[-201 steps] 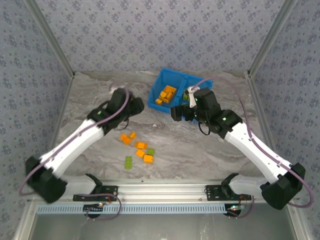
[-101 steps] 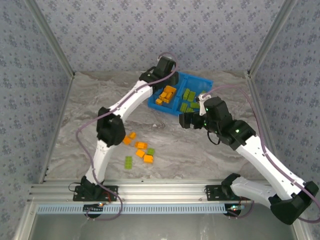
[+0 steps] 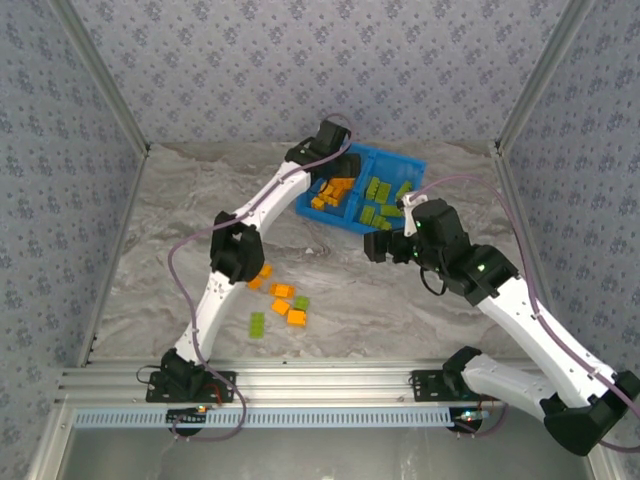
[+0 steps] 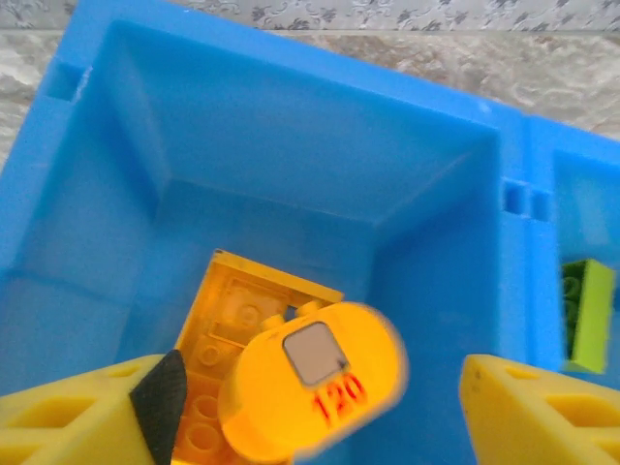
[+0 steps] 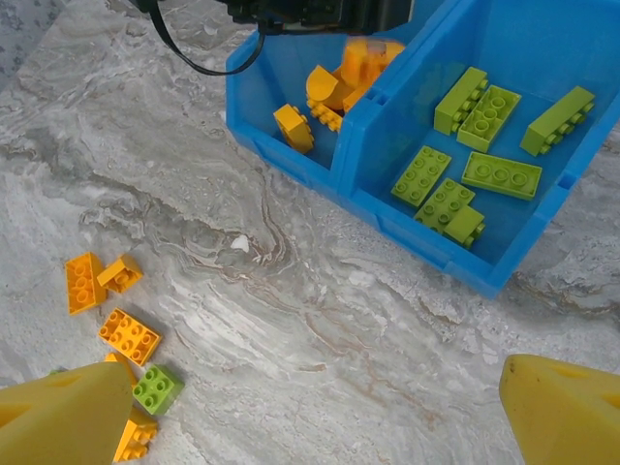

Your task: Sort the legos into containers by color

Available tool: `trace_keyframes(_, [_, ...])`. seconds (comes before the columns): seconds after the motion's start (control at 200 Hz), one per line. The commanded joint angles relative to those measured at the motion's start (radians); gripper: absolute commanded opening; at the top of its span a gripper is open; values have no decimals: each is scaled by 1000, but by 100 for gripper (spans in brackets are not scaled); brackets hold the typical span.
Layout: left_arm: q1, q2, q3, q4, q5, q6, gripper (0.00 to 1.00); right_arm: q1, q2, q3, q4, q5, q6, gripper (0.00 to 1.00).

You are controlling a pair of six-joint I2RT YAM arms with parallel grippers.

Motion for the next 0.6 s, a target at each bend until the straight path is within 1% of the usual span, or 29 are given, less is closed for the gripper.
trace_keyframes(0.0, [-13, -130, 44, -12, 25, 20, 83, 3, 25, 9, 0, 2, 7, 100])
trace_keyframes(0.105, [-20, -211, 28, -62, 20, 45, 86, 4, 48, 17, 13, -16, 3, 100])
trace_keyframes(0.185, [-29, -315, -64, -56, 17, 84, 88, 5, 77, 16, 24, -35, -9, 100])
trace_keyframes(0.25, [-41, -428, -213, -25, 9, 140, 89, 6, 119, 23, 20, -57, -14, 100])
trace_keyframes(0.335, [-52, -588, -449, 76, -24, 189, 90, 36, 193, 44, 9, -90, -36, 100])
trace_keyframes(0.48, [-52, -863, -849, 183, -81, 216, 92, 162, 348, 90, 7, -100, -130, 100])
trace_keyframes(0.525, [-52, -945, -955, 205, -95, 220, 93, 203, 420, 112, -14, -73, -151, 100])
trace_keyframes(0.545, [-52, -981, -999, 209, -101, 224, 93, 222, 454, 155, -22, -53, -160, 100])
trace_keyframes(0.595, [-52, -1062, -1099, 212, -115, 233, 94, 267, 537, 197, -38, -16, -194, 100])
